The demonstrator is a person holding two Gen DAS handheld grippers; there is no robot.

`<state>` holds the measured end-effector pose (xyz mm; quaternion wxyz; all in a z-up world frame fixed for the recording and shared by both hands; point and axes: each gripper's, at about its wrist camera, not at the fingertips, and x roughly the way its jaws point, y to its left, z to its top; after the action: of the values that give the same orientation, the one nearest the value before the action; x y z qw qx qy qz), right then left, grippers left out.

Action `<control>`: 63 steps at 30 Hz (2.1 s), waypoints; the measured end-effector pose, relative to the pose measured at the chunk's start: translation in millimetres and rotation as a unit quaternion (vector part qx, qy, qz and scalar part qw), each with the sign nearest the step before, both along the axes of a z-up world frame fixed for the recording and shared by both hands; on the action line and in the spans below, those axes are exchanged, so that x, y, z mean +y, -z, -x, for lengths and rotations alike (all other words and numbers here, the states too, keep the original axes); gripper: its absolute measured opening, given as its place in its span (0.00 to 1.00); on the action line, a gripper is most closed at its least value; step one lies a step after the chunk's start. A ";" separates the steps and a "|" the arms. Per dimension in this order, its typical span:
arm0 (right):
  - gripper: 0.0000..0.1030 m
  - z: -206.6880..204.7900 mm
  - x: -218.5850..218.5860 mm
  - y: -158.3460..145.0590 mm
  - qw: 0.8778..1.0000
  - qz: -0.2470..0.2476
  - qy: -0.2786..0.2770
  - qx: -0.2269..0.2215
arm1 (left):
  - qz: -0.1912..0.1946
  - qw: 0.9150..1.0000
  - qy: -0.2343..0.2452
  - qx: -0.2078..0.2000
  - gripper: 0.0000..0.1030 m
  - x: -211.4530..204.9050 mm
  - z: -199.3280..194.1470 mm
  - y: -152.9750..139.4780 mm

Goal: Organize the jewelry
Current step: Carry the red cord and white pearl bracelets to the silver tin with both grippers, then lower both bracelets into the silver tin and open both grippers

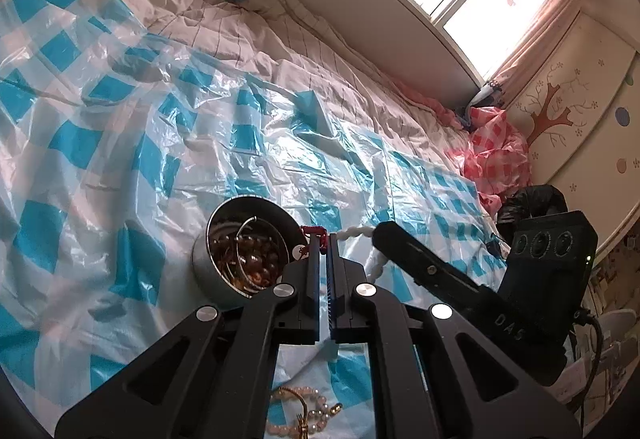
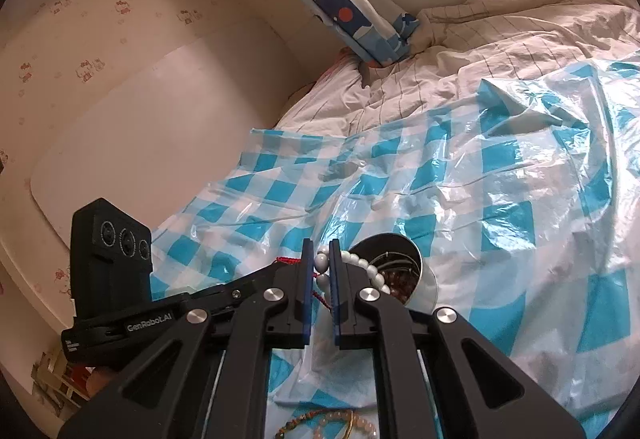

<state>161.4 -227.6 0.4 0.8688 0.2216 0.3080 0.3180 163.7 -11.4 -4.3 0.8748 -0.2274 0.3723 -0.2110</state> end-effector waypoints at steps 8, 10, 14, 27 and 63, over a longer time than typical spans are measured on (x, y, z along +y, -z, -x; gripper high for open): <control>0.08 -15.3 9.6 4.2 1.000 0.014 0.006 -0.001 | 0.005 1.000 0.000 0.000 0.03 -0.1 -11.6 0.9; 0.08 -17.1 12.3 4.2 1.000 0.025 0.009 -0.006 | 0.001 1.000 -0.007 0.007 0.03 -0.6 -16.7 4.9; 0.08 -32.7 23.7 25.4 0.998 0.062 0.006 0.032 | -0.029 0.998 -0.032 0.041 0.03 1.5 -25.2 20.5; 0.15 -34.5 21.7 34.3 0.997 0.064 0.016 0.044 | -0.056 0.996 -0.060 0.037 0.11 16.9 -21.8 17.1; 0.40 12.3 23.7 24.1 0.985 0.171 0.021 0.029 | -0.145 0.986 -0.059 0.050 0.35 33.1 28.8 14.7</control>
<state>149.2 -203.9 -23.7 0.8909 0.0854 0.3785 0.2360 134.9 21.7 -19.0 0.8895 -0.1304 0.4283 -0.0915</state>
